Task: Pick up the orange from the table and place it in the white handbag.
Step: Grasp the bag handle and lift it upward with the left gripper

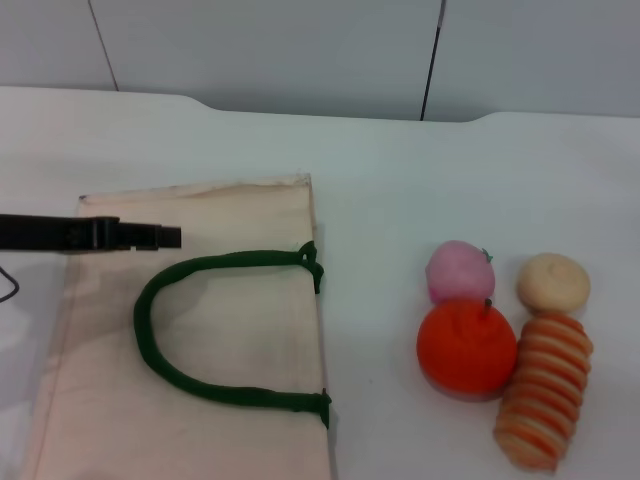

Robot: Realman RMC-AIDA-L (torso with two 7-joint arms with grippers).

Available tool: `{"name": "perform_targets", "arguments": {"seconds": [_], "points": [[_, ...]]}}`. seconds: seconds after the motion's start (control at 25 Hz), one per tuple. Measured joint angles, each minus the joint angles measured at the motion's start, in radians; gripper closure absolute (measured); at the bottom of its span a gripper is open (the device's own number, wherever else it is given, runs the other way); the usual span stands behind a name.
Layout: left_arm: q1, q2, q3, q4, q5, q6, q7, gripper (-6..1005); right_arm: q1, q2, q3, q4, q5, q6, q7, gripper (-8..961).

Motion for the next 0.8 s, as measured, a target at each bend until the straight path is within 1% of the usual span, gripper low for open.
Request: {"name": "perform_targets", "arguments": {"seconds": [0.4, 0.6, 0.8], "points": [[-0.032, 0.006, 0.0, -0.006, 0.131, -0.009, -0.034, 492, 0.001, 0.0, 0.0, -0.003, 0.0, 0.0, 0.0, 74], [-0.059, -0.004, 0.0, -0.002, 0.228, -0.067, -0.051, 491, 0.002, 0.0, 0.0, -0.005, 0.0, 0.0, 0.0, 74], [-0.069, -0.007, 0.0, 0.005, 0.244, -0.079, -0.058, 491, 0.003, 0.0, 0.0, -0.007, 0.001, 0.0, 0.0, 73]]}}
